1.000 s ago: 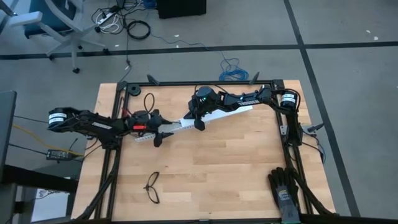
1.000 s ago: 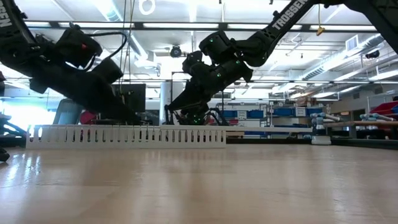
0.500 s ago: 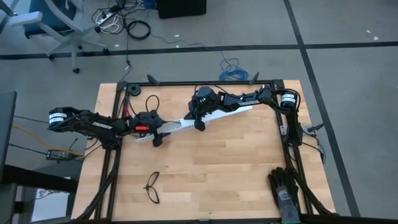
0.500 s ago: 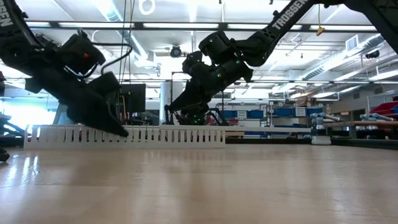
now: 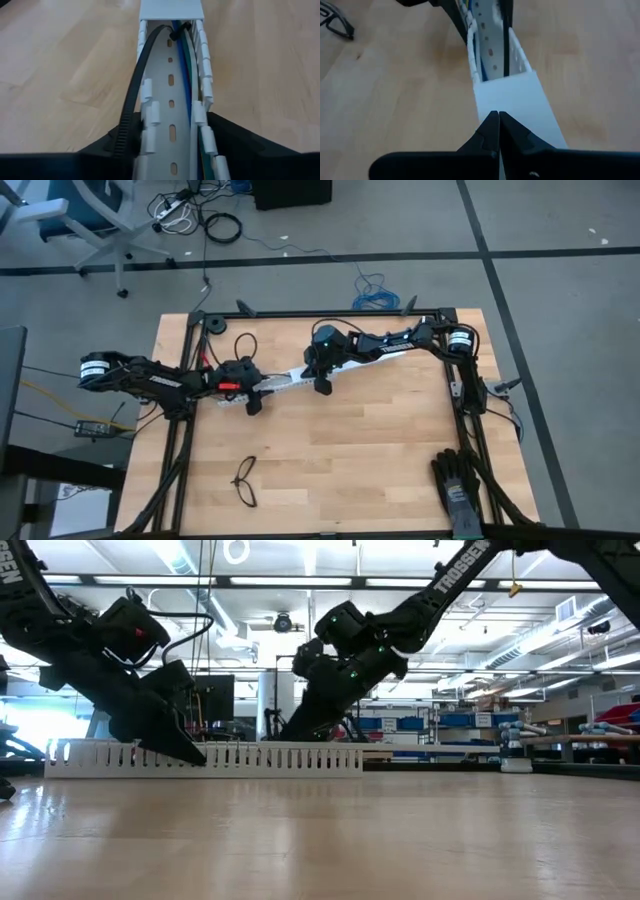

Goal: Ziptie cables
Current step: Close the white cable duct lid

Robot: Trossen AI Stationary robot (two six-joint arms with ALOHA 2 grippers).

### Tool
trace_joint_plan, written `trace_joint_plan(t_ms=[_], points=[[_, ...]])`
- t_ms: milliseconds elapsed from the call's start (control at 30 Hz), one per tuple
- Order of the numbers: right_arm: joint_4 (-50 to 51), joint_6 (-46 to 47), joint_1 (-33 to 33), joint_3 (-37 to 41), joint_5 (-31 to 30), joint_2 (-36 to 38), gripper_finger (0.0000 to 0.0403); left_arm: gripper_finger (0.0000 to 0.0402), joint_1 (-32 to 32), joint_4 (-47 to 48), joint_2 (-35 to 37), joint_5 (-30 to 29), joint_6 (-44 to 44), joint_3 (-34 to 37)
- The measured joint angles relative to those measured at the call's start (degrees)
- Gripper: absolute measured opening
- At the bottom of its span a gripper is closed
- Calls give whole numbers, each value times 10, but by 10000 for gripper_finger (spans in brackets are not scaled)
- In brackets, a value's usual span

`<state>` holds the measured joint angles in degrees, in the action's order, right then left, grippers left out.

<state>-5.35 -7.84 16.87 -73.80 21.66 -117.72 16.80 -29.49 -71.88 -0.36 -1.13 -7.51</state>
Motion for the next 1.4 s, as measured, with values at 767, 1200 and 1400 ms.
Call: trace_joint_plan(t_ms=[767,1200,1400], points=[[-85,5,-8,-21,52,-19,0,311,1,-44,-2,-3,13,0],[8,-14,17,-22,28,13,0,315,1,-64,-17,-3,-17,-23],[67,-24,20,-22,25,13,0,307,0,-70,-97,-3,-12,-49]])
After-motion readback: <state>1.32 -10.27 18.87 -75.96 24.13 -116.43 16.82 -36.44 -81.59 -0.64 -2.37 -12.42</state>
